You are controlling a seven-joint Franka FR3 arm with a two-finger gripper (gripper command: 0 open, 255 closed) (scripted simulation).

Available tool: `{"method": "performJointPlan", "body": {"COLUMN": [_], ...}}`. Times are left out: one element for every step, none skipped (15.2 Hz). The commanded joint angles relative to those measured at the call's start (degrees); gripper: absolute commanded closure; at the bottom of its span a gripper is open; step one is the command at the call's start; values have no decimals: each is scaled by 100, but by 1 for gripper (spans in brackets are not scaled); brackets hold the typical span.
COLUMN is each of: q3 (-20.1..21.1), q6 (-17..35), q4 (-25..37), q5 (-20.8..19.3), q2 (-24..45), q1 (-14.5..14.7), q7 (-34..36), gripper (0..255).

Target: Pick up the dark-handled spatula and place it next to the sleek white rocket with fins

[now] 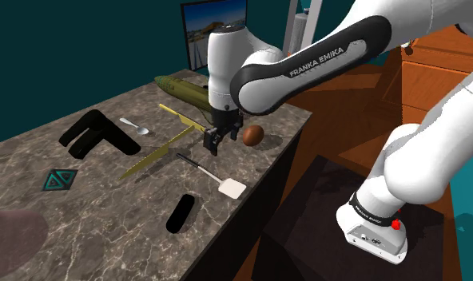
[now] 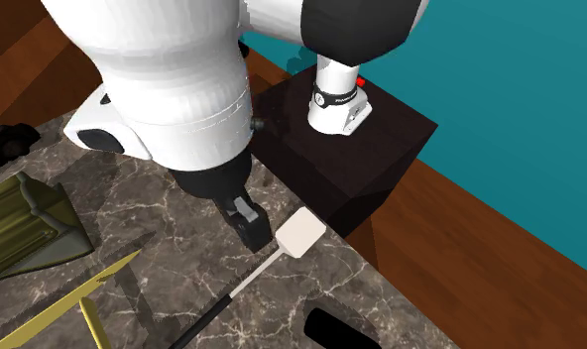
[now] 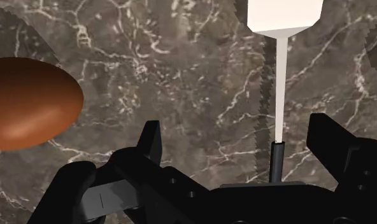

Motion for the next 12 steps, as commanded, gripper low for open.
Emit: {"method": "performJointPlan", "body": {"q3": [145, 204, 258, 305, 335, 328, 324, 320, 316, 312, 307, 301], "q6": [233, 311, 382, 445, 489, 561, 632, 703, 774, 844, 914, 984], "q4": [203, 324, 452, 586, 695, 667, 641, 616, 592, 569, 548, 528], "q5": [-172, -271, -378, -493, -587, -615, -644, -675, -707, -740, -774, -809], "q2": [444, 653, 864, 1076, 1243, 1291, 1341, 1392, 1444, 1497, 1551, 1606], "q1": [41, 69, 101, 137, 172, 179, 182, 185, 188, 190, 193, 197], "q7": [217, 327, 440, 555, 645, 665, 685, 707, 729, 752, 775, 800], "gripper": [0, 0, 0, 0, 0, 0, 0, 0, 0, 0, 0, 0]}}
